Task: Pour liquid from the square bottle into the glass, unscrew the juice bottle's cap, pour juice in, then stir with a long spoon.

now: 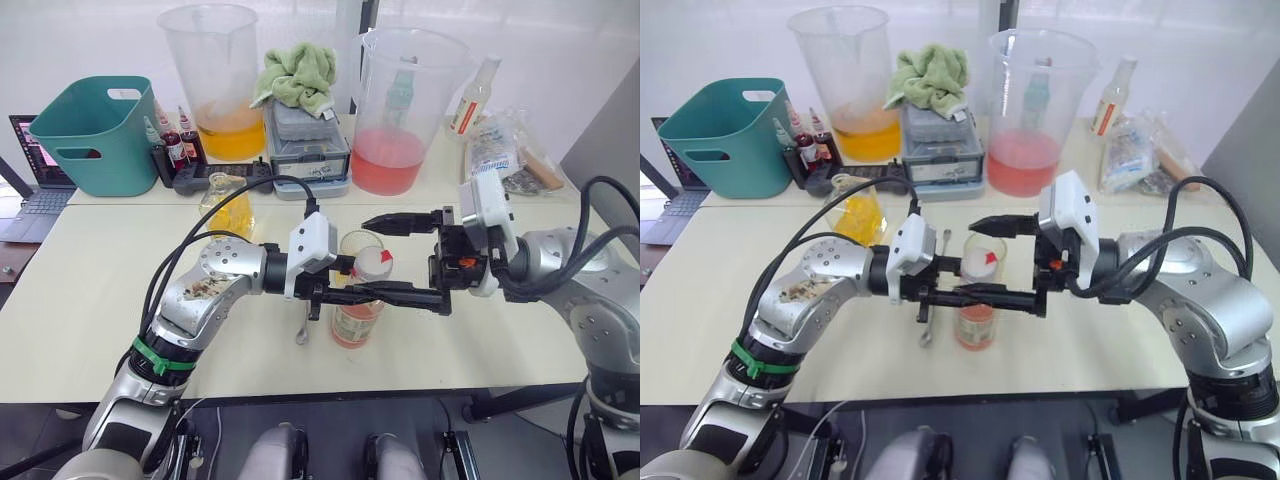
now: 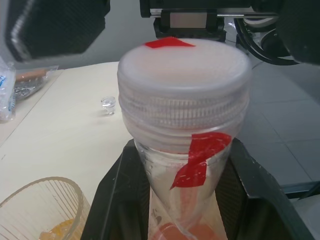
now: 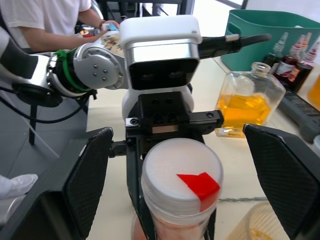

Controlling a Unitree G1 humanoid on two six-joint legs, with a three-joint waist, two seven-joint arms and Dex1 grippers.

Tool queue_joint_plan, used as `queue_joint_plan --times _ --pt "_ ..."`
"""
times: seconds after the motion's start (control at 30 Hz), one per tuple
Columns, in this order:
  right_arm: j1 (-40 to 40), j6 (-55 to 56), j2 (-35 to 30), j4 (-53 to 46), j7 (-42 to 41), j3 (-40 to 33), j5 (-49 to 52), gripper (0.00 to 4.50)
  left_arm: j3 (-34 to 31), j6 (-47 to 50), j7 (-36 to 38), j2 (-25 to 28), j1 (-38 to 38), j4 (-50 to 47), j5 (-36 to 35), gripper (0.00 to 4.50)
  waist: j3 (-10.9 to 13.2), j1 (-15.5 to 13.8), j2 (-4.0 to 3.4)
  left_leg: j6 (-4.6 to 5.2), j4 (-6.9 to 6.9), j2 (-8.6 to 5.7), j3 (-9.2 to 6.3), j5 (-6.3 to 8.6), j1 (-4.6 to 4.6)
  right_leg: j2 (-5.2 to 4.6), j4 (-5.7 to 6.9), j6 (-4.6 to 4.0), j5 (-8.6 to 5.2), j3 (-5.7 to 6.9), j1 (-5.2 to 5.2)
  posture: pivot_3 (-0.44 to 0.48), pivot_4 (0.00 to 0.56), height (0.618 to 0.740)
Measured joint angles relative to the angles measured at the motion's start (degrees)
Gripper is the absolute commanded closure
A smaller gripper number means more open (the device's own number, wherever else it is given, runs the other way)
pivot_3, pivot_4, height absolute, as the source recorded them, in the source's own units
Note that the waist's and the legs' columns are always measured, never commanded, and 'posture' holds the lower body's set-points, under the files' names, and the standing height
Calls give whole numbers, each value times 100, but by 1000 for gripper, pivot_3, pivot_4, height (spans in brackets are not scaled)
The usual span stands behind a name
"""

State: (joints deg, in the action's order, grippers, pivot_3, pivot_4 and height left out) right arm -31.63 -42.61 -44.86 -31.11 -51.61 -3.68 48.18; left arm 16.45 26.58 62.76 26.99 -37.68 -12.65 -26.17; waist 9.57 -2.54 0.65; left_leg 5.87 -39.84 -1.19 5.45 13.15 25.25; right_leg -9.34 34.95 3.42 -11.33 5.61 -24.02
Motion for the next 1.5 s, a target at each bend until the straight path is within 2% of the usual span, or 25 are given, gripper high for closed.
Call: queue_joint_plan --times 0.2,0.43,0.6,0.77,0.9,0.93,1.1,1.27,1.5 --pt "60 -109 -20 -40 92 13 35 2818 1 -18 49 -16 -28 56 18 3228 0 1 0 18 0 0 -1 -6 0 2 -1 0 0 0 0 0 150 740" --pt "-226 152 -68 338 -404 286 -243 2830 -25 -3 -6 9 10 13 33 3228 -1 15 1 20 -1 1 -2 -6 -2 5 -3 0 -1 -1 -1 0 150 740" --pt "-736 923 63 1188 -1786 709 -598 2830 -58 3 -30 118 121 -213 29 3228 -1 45 2 22 -1 3 1 -7 -3 13 -3 0 -1 -6 5 0 150 740" --pt "-1803 1716 369 2542 -3517 1405 -1077 2830 -107 25 -33 281 240 -495 15 3228 -1 115 0 21 1 3 1 -8 -2 16 6 0 0 -9 -1 0 150 740" --pt "-2463 2012 293 3262 -3847 1989 -1067 2830 -174 180 -168 297 264 -536 15 3228 -1 155 1 21 3 3 -4 -7 -2 15 5 0 0 -6 -6 0 150 740" --pt "-2598 2078 259 3440 -3860 2156 -983 1771 -194 219 -200 300 267 -540 8 3228 -1 168 1 20 4 3 -4 -8 -2 14 8 0 0 -6 -3 0 150 740" --pt "-2850 1962 105 3562 -3855 2264 -661 82 -138 267 -315 246 273 -612 6 3228 -1 160 1 16 5 2 -13 -8 -2 11 3 -1 0 0 -7 0 150 740" --pt "-2479 1448 -139 3008 -3579 1551 -577 37 -150 352 -409 173 283 -601 0 3228 -1 116 1 -9 4 0 -12 8 -3 1 4 0 0 2 -7 0 150 740" --pt "-1154 805 -390 1588 -2104 666 -582 37 -182 360 -353 164 288 -527 -80 3228 -1 96 1 -26 9 2 -3 14 -2 -3 6 0 1 -2 0 0 150 740"
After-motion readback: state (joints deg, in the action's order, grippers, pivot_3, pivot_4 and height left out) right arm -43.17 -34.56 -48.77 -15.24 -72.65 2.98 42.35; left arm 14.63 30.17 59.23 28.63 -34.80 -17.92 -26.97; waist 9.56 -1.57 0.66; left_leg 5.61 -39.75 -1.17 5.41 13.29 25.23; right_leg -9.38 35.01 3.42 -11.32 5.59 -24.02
